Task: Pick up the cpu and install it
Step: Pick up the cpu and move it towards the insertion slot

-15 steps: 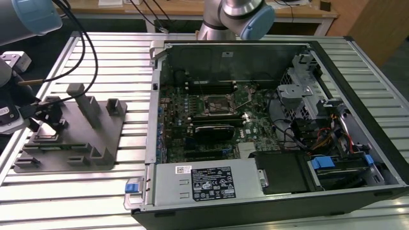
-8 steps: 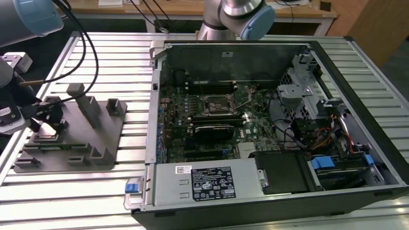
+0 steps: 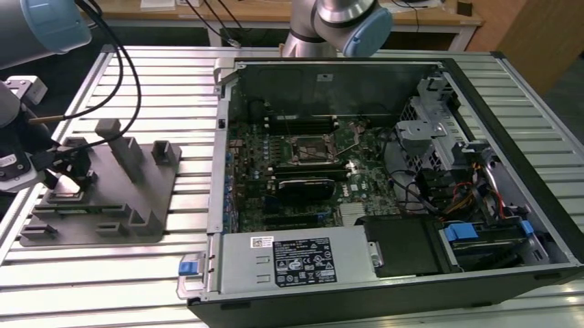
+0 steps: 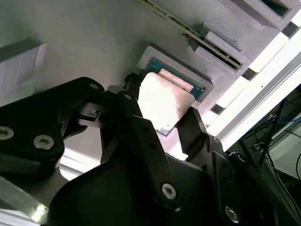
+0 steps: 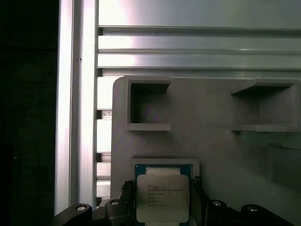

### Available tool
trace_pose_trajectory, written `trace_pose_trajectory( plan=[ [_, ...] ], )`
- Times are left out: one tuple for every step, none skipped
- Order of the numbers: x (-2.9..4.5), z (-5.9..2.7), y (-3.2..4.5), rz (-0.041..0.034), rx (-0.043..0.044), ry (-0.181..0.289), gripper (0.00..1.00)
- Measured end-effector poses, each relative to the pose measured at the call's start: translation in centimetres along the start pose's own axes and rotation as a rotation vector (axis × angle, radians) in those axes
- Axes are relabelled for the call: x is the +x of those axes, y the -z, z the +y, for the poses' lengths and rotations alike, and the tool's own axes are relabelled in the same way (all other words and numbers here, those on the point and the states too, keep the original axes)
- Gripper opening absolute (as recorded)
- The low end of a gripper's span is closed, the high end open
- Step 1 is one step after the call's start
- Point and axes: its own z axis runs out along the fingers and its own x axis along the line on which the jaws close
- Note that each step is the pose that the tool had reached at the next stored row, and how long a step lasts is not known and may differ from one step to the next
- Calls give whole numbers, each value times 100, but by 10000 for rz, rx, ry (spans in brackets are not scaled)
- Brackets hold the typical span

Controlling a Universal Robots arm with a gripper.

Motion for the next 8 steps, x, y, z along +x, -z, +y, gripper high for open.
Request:
trace_pose_trajectory(
  plan=[
    [0,0,0,0,0,0,59],
    [0,0,-2,0,0,0,59],
    [0,0,-6,-2,-1,0,59],
    [0,-1,-9,-3,-1,1,59],
    [0,-1,-11,0,0,0,59],
    [0,-1,-13,0,0,0,59],
    [0,-1,-15,0,0,0,59],
    [0,-1,-15,0,0,0,59]
  ],
)
